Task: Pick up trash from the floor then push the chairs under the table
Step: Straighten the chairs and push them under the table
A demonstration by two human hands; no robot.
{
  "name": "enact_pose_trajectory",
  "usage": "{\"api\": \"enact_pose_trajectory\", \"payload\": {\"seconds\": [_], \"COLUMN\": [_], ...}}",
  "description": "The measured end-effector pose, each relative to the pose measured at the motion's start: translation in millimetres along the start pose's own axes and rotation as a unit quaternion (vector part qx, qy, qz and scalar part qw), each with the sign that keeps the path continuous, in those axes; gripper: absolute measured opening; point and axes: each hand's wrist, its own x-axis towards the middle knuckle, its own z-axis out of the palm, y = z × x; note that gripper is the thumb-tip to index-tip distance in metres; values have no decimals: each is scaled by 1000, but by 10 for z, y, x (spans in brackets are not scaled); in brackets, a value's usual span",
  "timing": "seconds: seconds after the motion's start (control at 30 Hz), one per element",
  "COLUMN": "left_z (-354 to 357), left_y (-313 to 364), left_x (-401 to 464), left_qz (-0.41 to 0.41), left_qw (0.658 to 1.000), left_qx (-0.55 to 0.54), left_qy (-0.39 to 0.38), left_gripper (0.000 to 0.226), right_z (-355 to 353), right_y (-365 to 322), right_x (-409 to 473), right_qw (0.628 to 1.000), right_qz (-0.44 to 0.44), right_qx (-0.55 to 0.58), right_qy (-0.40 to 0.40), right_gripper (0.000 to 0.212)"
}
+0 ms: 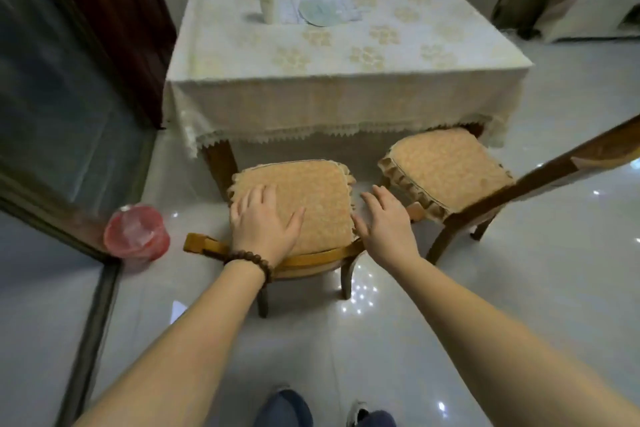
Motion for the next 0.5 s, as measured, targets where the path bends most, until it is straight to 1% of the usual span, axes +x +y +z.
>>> {"api": "enact_pose_trajectory", "payload": {"seconds": [0.1,0.17,0.23,0.3,0.33,0.37,0.4,0.5], "left_z": [71,149,203,218,207,180,156,115], "left_y": [-148,-210,-232,-232,-234,-240,-257,-312], "left_x": [-240,-393,-525,-615,-620,-597,-549,-375], "left_qz": [-58,-82,-84,-65,-55,-50,-47,-21], "left_qw": [998,996,995,991,989,987,985,971], "left_qx": [4,18,51,102,122,133,141,171], "left_qy": [9,-2,-30,-61,-70,-76,-87,-164], "left_gripper": [64,67,77,91,96,98,97,96], "right_z": [63,103,138,137,132,122,122,143], "right_y": [40,97,162,204,220,230,240,239], "right_x": [95,94,63,47,57,68,76,79], "right_qw": [997,989,968,950,946,941,936,932], "right_qz": [-71,-101,-154,-194,-203,-212,-222,-230], "right_qx": [-19,-59,-135,-179,-188,-193,-202,-229], "right_qy": [-36,-94,-147,-164,-172,-179,-182,-158], "right_gripper": [59,70,84,97,100,97,89,44]}}
